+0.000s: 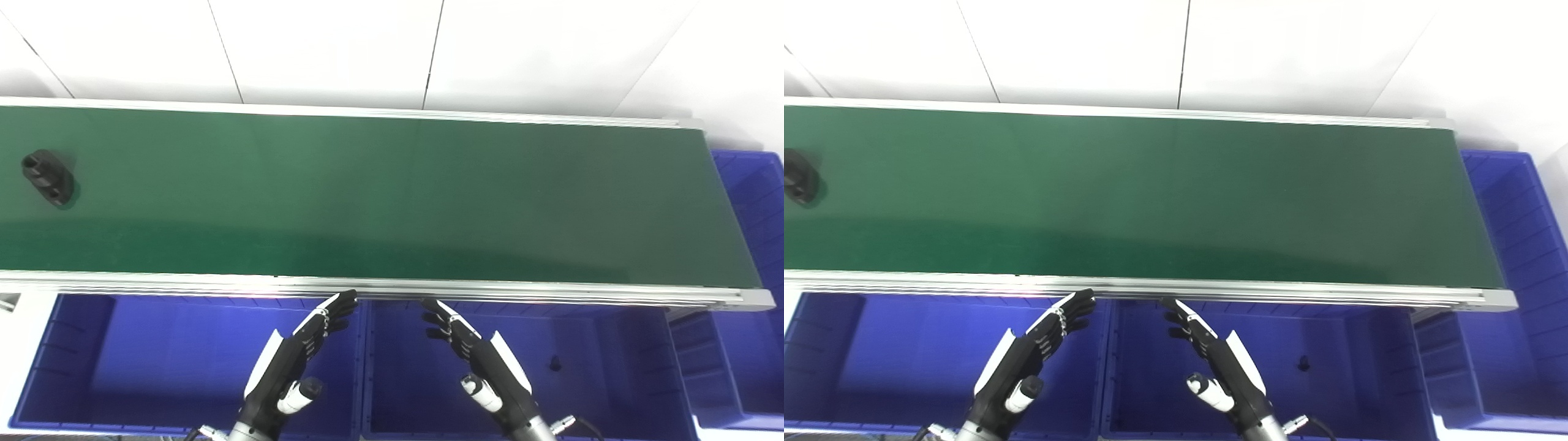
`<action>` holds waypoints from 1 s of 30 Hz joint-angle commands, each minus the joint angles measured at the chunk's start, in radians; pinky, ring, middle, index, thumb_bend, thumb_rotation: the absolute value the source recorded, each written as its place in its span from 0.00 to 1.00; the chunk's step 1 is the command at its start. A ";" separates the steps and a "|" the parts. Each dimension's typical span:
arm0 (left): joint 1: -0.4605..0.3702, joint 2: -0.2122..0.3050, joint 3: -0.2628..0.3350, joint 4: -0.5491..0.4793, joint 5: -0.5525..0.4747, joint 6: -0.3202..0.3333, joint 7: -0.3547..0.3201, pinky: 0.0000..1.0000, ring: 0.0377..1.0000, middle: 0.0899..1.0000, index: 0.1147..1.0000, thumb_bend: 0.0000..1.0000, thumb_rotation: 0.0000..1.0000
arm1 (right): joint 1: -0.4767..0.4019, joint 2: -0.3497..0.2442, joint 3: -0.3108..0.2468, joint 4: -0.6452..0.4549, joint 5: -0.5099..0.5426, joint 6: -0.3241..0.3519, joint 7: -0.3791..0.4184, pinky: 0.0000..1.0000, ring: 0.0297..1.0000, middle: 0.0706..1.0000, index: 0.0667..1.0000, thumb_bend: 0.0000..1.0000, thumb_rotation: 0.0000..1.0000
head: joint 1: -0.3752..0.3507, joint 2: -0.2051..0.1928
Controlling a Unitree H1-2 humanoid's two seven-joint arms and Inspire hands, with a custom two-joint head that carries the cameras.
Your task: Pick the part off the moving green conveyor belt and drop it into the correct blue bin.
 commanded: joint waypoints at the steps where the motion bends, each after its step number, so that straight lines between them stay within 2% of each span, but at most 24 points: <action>1: 0.007 0.004 -0.001 -0.014 -0.001 -0.037 0.004 0.86 0.89 0.88 0.87 1.00 0.98 | 0.007 0.006 0.001 -0.024 -0.001 -0.058 -0.001 0.83 0.90 0.94 0.91 1.00 1.00 | 0.001 0.001; 30: 0.001 0.004 0.000 -0.005 0.003 -0.032 0.004 0.85 0.89 0.88 0.87 1.00 0.97 | -0.020 -0.028 0.069 -0.021 -0.045 -0.058 -0.063 0.83 0.90 0.92 0.91 1.00 1.00 | 0.005 -0.006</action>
